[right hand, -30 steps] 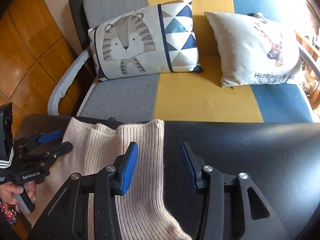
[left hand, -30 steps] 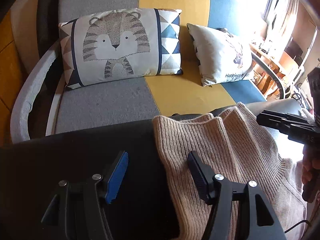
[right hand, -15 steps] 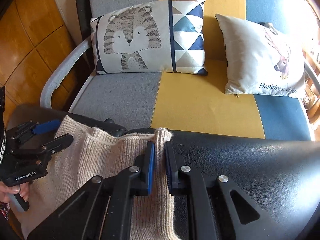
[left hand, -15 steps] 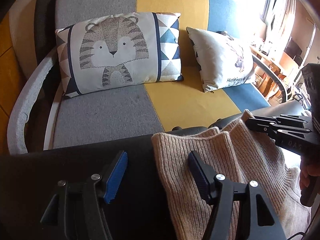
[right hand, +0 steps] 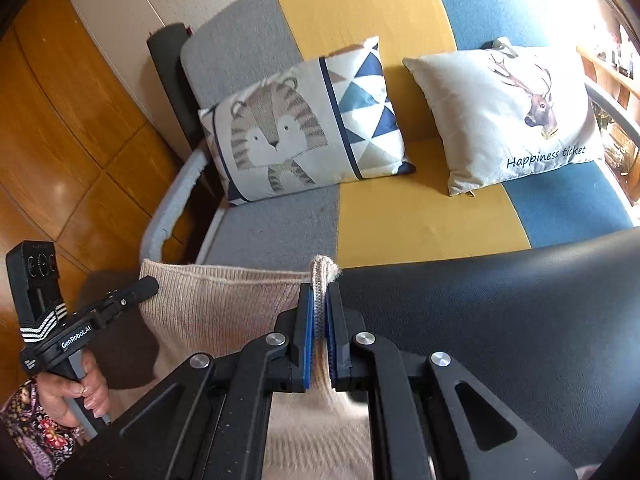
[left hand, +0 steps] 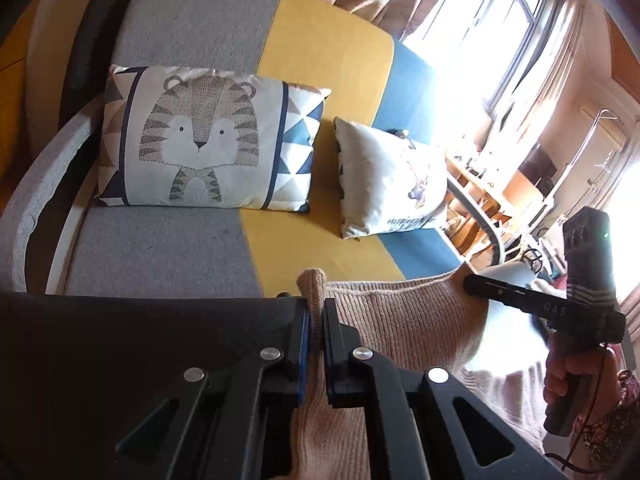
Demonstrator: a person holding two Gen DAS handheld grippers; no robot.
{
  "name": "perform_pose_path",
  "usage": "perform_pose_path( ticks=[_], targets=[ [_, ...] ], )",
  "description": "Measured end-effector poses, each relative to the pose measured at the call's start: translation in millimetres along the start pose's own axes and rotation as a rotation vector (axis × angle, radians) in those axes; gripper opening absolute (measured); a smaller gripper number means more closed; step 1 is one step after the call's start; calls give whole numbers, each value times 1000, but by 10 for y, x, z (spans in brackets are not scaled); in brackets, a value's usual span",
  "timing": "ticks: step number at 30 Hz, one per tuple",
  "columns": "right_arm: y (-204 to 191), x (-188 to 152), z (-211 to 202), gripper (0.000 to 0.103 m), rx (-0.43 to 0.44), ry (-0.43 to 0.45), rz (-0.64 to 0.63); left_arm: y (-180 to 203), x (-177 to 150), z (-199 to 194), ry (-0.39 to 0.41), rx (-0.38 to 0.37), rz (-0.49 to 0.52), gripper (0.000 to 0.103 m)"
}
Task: Fold clothes
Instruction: 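Grasp the collar edge with the right gripper and pull it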
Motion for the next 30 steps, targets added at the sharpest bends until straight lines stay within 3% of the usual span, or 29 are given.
perform_pose_path(
  ticks=[5, 9, 19, 30],
  targets=[
    [-132, -267, -486, 5, 60, 37, 46, 195, -136, -522, 67, -109, -7, 5],
    [-199, -610, -703, 5, 92, 45, 80, 338, -429, -888, 99, -154, 4, 5],
    [-238, -1504, -934, 5, 117, 49, 165, 300, -1388, -1336, 122, -174, -67, 5],
    [-259, -2091, -982, 5, 79, 52, 165, 127, -2056, -1404, 99, -140, -103, 5]
  ],
)
Point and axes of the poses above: each gripper's, at about its wrist camera, not at the fingertips, and z roughly the way its jaws point, y to its right, x to its top, the point moved 4 cm from there along z, roughly the way its jaws point, and after that the axes turned 7 degrees about -z, right-handed, at the moved point
